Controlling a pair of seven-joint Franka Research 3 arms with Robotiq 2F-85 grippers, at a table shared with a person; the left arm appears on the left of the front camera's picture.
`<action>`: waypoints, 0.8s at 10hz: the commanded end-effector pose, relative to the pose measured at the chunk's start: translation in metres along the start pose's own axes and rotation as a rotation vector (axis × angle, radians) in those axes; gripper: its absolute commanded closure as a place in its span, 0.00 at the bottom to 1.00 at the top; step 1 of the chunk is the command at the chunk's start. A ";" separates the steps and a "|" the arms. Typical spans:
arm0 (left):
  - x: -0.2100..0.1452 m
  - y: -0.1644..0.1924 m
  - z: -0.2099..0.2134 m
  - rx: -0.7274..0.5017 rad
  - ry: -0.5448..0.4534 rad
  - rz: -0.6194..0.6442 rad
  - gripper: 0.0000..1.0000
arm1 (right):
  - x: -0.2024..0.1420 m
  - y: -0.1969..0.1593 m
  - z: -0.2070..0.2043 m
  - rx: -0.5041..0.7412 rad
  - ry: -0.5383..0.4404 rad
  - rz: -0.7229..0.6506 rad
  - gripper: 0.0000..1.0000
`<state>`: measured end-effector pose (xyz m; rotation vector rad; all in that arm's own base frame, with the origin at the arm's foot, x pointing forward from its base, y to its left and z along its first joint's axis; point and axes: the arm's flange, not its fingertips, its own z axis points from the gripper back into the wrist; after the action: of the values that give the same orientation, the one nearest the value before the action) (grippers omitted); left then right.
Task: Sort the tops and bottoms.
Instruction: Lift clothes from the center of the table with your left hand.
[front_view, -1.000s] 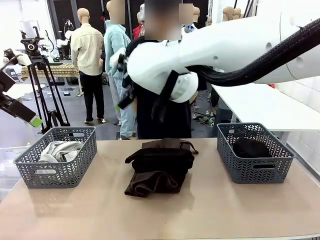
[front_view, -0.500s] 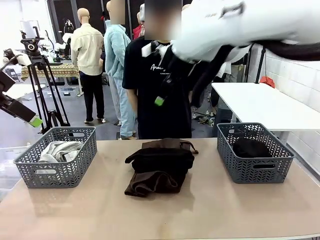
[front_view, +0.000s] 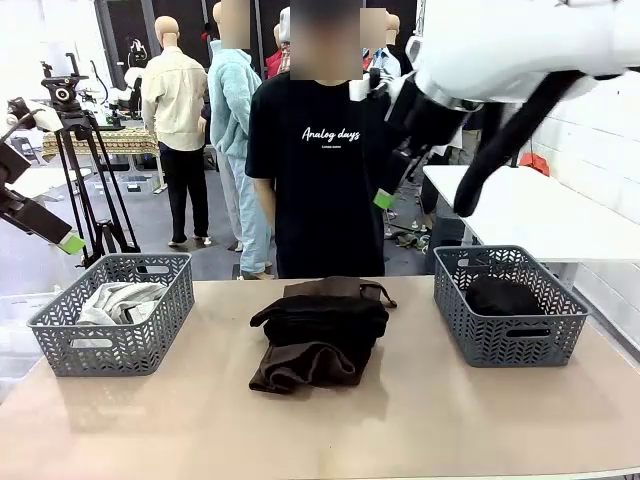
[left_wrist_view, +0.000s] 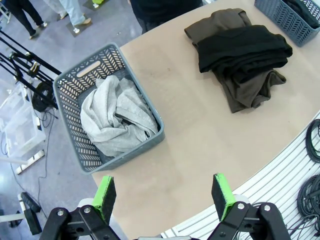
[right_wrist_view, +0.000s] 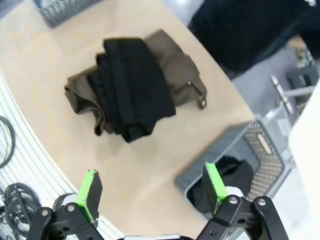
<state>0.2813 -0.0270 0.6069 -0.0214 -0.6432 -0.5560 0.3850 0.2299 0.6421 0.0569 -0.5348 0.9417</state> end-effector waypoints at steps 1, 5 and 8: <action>-0.001 0.001 0.000 0.001 0.001 0.002 0.00 | -0.032 -0.005 -0.003 -0.030 -0.040 -0.095 0.00; -0.001 0.001 0.000 0.001 0.001 0.002 0.00 | -0.062 -0.022 -0.014 -0.060 -0.040 -0.208 0.00; -0.001 0.001 0.000 0.001 0.001 0.002 0.00 | -0.058 -0.029 -0.010 -0.018 -0.018 -0.156 0.00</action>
<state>0.2813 -0.0271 0.6069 -0.0213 -0.6432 -0.5562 0.3836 0.1742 0.6133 0.0906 -0.5496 0.7931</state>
